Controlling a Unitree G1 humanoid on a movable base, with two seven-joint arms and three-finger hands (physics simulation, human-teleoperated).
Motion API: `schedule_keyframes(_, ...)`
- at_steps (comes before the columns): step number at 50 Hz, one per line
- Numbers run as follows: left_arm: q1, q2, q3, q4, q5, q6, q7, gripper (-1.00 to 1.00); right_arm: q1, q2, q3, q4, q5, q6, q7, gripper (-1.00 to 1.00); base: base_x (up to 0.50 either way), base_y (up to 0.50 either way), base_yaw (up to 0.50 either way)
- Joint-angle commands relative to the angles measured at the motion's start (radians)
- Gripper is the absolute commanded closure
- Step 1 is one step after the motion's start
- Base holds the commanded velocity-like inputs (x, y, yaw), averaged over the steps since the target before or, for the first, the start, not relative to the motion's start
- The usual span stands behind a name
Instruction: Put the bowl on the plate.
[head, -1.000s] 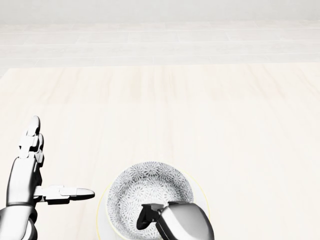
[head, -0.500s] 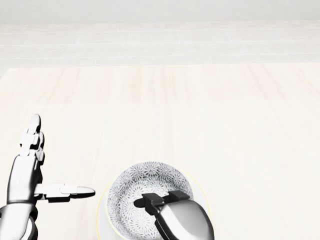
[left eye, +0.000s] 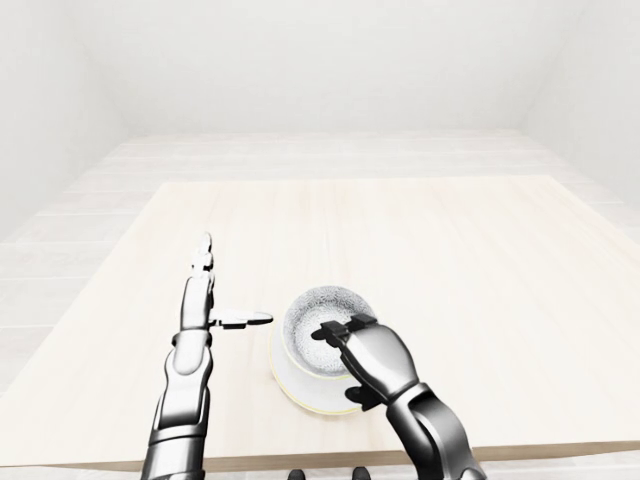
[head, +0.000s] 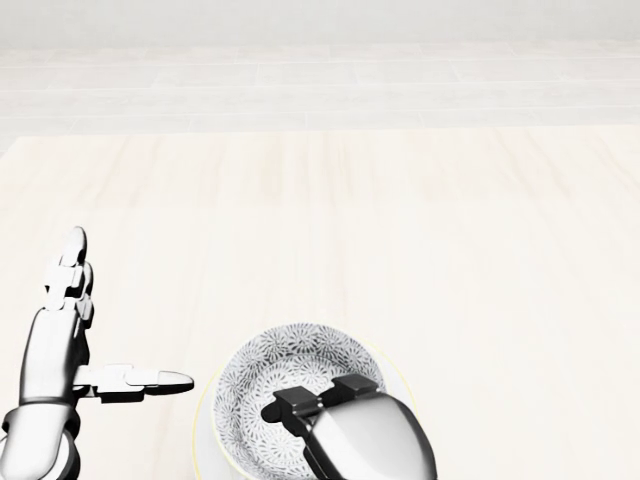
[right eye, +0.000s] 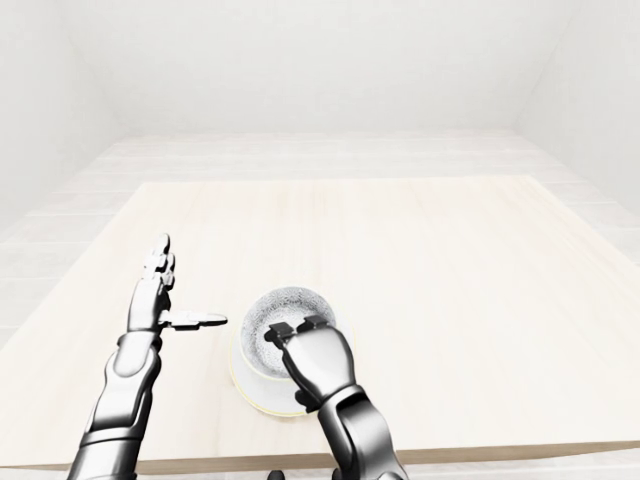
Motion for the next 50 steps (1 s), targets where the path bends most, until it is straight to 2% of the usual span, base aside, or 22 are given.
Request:
schedule_keyframes(1,-0.006,-0.002,-0.005,0.012,0.001,-0.005,0.003,-1.0,0.003,-0.001,0.018,-0.134,-0.099,0.0,0.138,-0.25,0.0,0.0,0.0)
schedule_keyframes(9,-0.007,0.002,-0.003,0.009,0.001,-0.003,0.003,-1.0,0.013,-0.004,0.0,-0.218,-0.158,0.0,0.228,-0.25,0.0,0.0,0.0)
schedule_keyframes(22,0.0,0.003,0.001,-0.005,-0.001,0.003,0.0,-1.0,-0.005,0.007,-0.129,-0.277,-0.17,0.0,0.304,-0.29,0.0,0.0,0.0)
schedule_keyframes(24,0.002,0.001,0.0,-0.005,0.0,0.001,0.0,-1.0,0.0,0.008,-0.163,-0.28,-0.153,0.0,0.297,-0.56,0.0,0.0,0.0)
schedule_keyframes(26,0.002,0.001,-0.001,-0.004,0.003,0.0,0.001,-1.0,0.005,0.01,-0.176,-0.28,-0.148,0.0,0.293,-0.58,0.0,0.0,0.0)
schedule_keyframes(29,0.006,0.002,0.001,-0.01,0.0,0.002,-0.001,-1.0,0.03,0.019,-0.215,-0.287,-0.103,0.0,0.266,-0.74,0.0,0.0,0.0)
schedule_keyframes(31,0.007,0.003,0.001,-0.011,0.004,0.0,-0.002,-1.0,0.044,0.024,-0.241,-0.291,-0.073,0.0,0.246,-1.0,0.0,0.0,0.0)
schedule_keyframes(42,0.008,0.001,0.002,-0.023,0.003,0.009,-0.005,-1.0,0.085,0.032,-0.335,-0.319,0.025,0.0,0.214,-1.0,0.0,0.0,0.0)
schedule_keyframes(50,0.005,0.002,0.005,-0.033,0.003,0.019,-0.006,-1.0,0.098,0.044,-0.438,-0.338,0.14,0.0,0.191,-1.0,0.0,0.0,0.0)
